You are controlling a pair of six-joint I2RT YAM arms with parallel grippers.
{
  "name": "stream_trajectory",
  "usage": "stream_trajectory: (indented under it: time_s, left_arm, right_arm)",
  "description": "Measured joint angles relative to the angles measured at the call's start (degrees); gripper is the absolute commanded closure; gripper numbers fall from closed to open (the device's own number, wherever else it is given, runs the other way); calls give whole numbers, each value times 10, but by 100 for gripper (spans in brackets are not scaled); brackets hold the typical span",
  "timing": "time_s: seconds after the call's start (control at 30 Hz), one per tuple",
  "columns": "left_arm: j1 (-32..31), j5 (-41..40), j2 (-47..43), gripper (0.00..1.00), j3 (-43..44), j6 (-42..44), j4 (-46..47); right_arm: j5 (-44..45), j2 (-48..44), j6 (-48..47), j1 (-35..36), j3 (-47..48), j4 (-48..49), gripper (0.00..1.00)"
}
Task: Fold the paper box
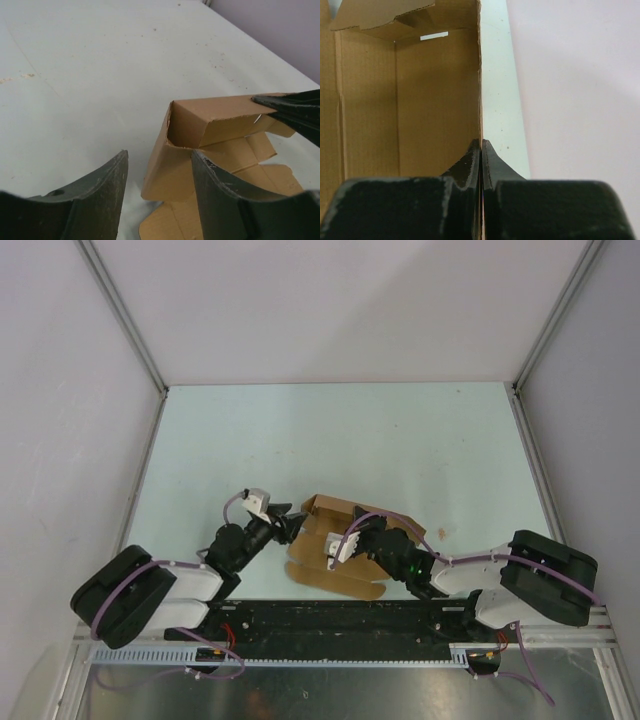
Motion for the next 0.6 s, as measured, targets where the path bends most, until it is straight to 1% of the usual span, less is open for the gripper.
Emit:
stream_trajectory:
  time_s: [0.3,0.6]
  left_arm:
    - [0,52,53,50,0,0,48]
    - [0,107,119,52,0,-4,67]
  right_arm:
    - [-7,-1,5,-2,0,-4,100]
    - [-12,-1,9,-3,0,-13,100]
